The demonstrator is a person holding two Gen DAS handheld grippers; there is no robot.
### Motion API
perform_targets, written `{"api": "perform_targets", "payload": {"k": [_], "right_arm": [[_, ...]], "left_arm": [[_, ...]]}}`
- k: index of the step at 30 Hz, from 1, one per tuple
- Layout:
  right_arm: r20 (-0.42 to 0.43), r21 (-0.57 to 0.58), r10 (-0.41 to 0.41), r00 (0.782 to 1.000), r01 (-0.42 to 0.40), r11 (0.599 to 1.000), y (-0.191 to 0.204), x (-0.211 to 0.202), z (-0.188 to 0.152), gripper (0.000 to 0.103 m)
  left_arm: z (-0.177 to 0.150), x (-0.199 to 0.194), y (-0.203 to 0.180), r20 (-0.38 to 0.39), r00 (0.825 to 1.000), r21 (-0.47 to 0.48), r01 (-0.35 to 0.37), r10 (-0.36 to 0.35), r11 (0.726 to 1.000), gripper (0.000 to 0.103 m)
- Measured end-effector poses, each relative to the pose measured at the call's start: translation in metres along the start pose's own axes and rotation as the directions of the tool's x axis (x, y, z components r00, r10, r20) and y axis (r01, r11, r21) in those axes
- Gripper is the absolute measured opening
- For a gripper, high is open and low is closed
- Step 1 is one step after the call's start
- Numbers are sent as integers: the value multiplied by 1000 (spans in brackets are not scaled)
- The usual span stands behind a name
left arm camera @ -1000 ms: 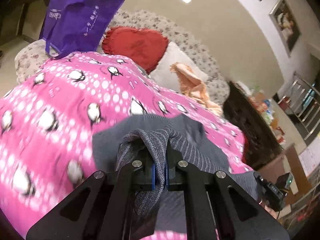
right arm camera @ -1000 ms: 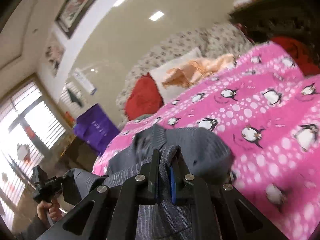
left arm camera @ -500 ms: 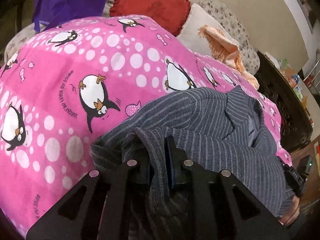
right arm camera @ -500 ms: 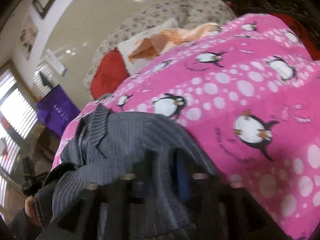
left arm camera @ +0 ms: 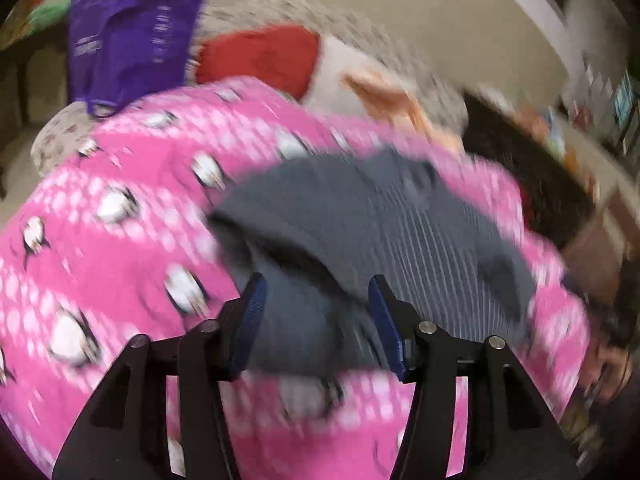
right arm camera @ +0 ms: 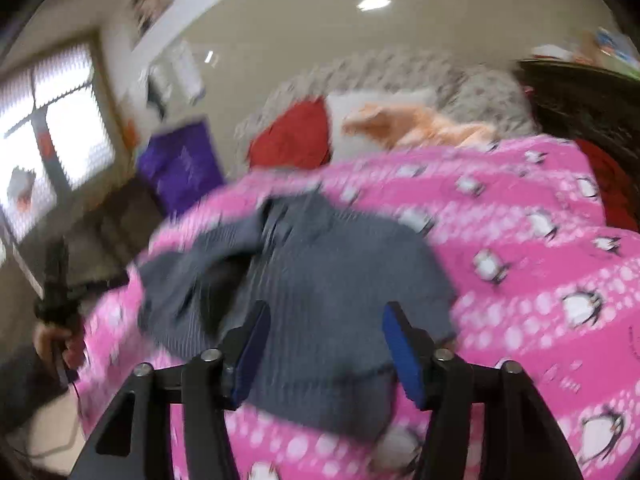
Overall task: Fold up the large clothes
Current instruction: 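Carry the held hem over the jacket toward the collar with both grippers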
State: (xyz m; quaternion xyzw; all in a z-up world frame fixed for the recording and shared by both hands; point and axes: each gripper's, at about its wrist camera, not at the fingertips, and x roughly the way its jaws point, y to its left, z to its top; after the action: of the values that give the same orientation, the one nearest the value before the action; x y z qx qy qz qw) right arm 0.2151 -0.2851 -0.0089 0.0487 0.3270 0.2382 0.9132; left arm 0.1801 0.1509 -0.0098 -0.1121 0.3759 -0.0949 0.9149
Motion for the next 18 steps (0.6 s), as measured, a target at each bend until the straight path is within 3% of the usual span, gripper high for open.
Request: {"api": "perform_targets", "payload": {"k": [1,2,5,9,12,15,18], "right_arm": [[-55,-5,10,998,-10,1000,7,12,-11,32],[-91,7,25,996,-24,1000,10,23,-18,30],[-153,19,19,988,-16,1000,14,52,-34,29],[-228,38,14,973,-5,999,14,85,-38,29],[-258,44,35,966,-25,999,12,103,-27,29],[-242,80,68,968,-50,996,1,123,-4,29],[-225,118,40,974,-14,993,-14,152,32,29]], "left_arm": [[-9,8,-11,-28,999,38,-18,19,999,34],[-18,21,-20,-65,997,62,-34,38,998,31],[-20,42,-32,-84,995,68,-48,54,997,31],[6,65,-45,-90,994,87,-58,66,994,31],[29,99,-48,-183,982,91,-21,38,996,32],[57,126,-43,-188,981,79,-34,48,996,32],[91,146,-29,-165,984,4,-66,66,998,31]]}}
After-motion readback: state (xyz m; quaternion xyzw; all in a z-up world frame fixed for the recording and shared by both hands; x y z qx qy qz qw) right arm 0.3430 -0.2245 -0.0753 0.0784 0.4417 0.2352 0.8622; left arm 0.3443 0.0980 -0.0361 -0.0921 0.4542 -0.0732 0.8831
